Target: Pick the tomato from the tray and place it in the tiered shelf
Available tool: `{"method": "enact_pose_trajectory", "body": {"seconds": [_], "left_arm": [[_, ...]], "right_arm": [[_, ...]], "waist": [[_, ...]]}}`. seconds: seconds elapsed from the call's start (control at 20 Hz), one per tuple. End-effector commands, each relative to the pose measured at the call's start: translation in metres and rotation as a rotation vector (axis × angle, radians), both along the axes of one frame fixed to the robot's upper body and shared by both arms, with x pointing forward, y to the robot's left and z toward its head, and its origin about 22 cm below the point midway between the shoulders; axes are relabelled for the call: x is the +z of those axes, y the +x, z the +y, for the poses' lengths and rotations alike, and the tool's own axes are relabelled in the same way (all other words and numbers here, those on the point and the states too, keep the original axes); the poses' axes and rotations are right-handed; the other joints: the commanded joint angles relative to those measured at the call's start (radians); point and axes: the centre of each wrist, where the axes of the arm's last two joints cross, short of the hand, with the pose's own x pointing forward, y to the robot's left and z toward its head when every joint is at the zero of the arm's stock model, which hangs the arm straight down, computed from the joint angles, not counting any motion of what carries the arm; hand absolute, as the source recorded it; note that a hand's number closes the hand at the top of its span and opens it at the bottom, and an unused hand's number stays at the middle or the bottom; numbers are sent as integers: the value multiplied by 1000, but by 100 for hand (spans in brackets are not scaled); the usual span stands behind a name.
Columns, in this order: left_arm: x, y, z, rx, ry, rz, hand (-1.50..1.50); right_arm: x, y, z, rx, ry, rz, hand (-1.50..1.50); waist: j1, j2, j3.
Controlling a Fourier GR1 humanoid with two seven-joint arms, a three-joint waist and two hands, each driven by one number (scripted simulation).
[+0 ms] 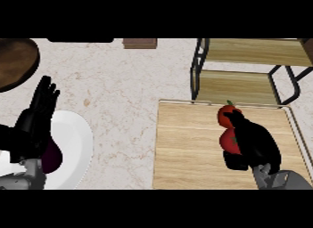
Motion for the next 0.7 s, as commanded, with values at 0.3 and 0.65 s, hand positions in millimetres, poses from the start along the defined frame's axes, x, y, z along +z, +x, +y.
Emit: {"method": "enact_pose_trajectory", "body": {"seconds": [0.3, 0.65], "left_arm": [[-1, 6, -4, 5, 12, -6, 0], [2, -13, 21, 8, 6, -10, 0]], "right_arm": [[-13, -10, -14, 92, -102, -79, 150], [-21, -33, 50, 95, -41, -44, 150]], "waist": [[-5, 10, 8], [1, 9, 8]]}}
